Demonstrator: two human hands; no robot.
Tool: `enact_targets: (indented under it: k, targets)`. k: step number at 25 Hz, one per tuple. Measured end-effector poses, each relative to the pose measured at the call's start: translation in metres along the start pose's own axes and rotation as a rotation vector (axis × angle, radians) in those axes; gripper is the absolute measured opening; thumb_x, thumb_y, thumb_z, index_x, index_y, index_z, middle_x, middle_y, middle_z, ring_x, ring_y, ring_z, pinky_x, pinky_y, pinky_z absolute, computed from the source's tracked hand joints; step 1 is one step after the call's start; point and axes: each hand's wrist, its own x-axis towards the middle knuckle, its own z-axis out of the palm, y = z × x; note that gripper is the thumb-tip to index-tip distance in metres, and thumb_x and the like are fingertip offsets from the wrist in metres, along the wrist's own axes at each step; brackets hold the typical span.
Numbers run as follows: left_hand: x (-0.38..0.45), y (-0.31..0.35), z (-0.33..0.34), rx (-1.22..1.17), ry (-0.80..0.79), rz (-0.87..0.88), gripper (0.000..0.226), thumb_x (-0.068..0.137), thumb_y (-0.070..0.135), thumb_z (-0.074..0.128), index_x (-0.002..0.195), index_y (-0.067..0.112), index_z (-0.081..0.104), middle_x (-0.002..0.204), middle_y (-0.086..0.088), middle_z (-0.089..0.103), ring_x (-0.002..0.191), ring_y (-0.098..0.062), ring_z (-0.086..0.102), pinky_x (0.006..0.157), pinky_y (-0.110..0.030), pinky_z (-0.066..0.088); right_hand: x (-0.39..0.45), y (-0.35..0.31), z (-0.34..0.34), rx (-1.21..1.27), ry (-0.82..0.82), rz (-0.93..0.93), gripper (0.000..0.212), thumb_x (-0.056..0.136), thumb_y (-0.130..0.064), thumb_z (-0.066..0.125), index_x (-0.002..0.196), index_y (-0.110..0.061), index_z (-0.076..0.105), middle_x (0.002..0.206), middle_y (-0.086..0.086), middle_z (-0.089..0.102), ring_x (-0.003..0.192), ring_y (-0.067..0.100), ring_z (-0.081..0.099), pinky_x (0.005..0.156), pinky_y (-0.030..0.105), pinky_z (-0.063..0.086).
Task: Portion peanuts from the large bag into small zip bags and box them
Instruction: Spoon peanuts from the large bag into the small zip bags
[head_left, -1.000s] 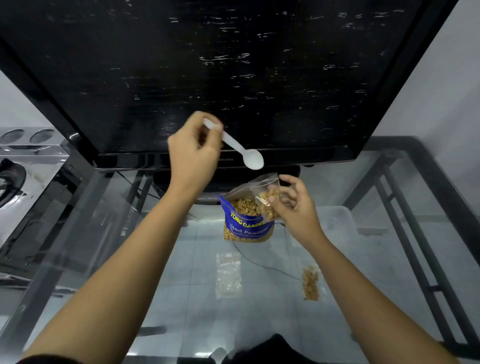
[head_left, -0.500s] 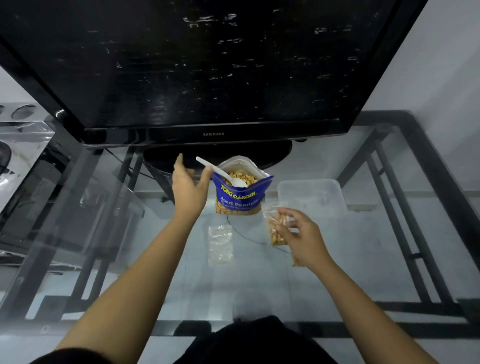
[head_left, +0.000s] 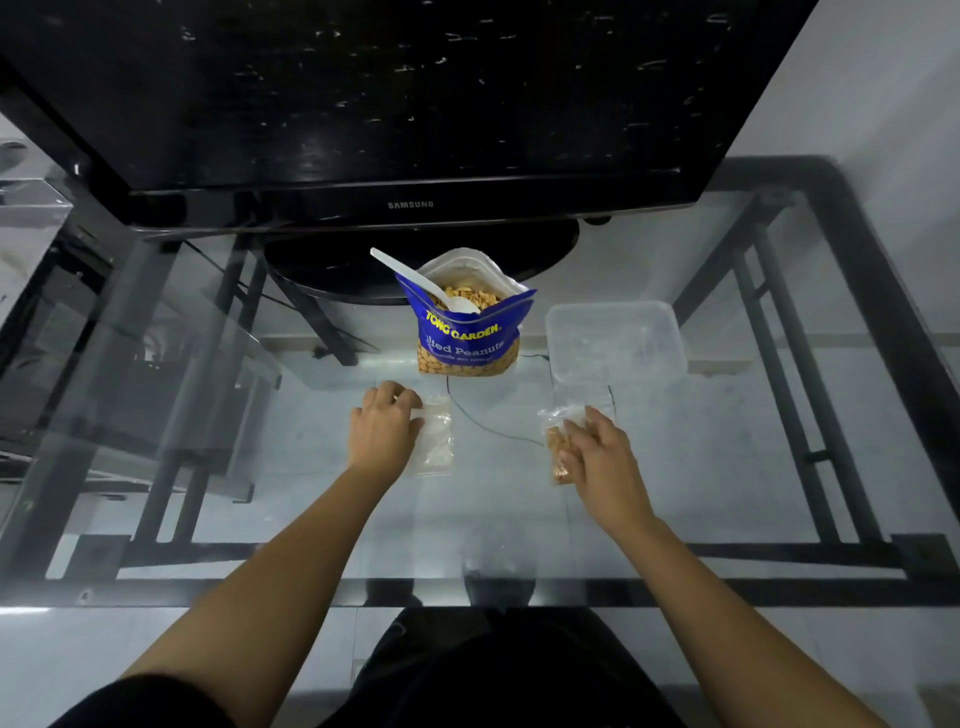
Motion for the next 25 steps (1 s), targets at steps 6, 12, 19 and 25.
enact_targets:
  k: [6, 12, 19, 25]
  targets:
    - [0.004, -0.001, -0.008, 0.046, 0.041, 0.121, 0.018, 0.087, 0.023, 0.056, 0.099, 0.012, 0.064, 0.115, -0.006, 0.061, 0.110, -0.027, 0.049, 0.087, -0.039, 0.035, -0.005, 0.011, 0.011, -0.051, -0.100, -0.027, 0.050, 0.099, -0.031, 0.027, 0.144, -0.010, 0.025, 0.157, 0.013, 0.006, 0.146, 0.026, 0.006, 0.115, 0.034, 0.016]
    - [0.003, -0.005, -0.030, -0.105, -0.043, 0.180, 0.010, 0.080, 0.026, 0.059, 0.083, 0.017, 0.059, 0.091, 0.001, 0.062, 0.100, -0.020, 0.048, 0.083, -0.035, 0.026, -0.009, 0.012, -0.005, -0.134, -0.004, -0.014, 0.046, 0.096, -0.032, 0.040, 0.138, -0.013, 0.039, 0.153, 0.013, 0.024, 0.142, 0.029, 0.021, 0.112, 0.043, 0.023]
    - [-0.005, 0.019, -0.091, -0.917, -0.051, 0.057, 0.017, 0.075, 0.004, 0.061, 0.065, 0.019, 0.063, 0.066, 0.008, 0.064, 0.065, -0.002, 0.055, 0.064, -0.016, 0.045, 0.000, -0.076, -0.032, 0.679, -0.103, -0.063, 0.058, 0.082, -0.053, 0.055, 0.131, -0.025, 0.044, 0.136, -0.007, 0.046, 0.126, 0.007, 0.040, 0.102, 0.025, 0.033]
    - [-0.004, 0.036, -0.140, -1.203, -0.068, 0.053, 0.023, 0.084, -0.006, 0.050, 0.079, 0.006, 0.068, 0.057, 0.010, 0.068, 0.053, 0.002, 0.057, 0.051, -0.006, 0.041, 0.036, -0.125, -0.067, 1.123, 0.002, -0.054, 0.036, 0.080, -0.012, 0.070, 0.107, -0.027, 0.053, 0.101, -0.004, 0.069, 0.091, 0.012, 0.067, 0.078, 0.025, 0.055]
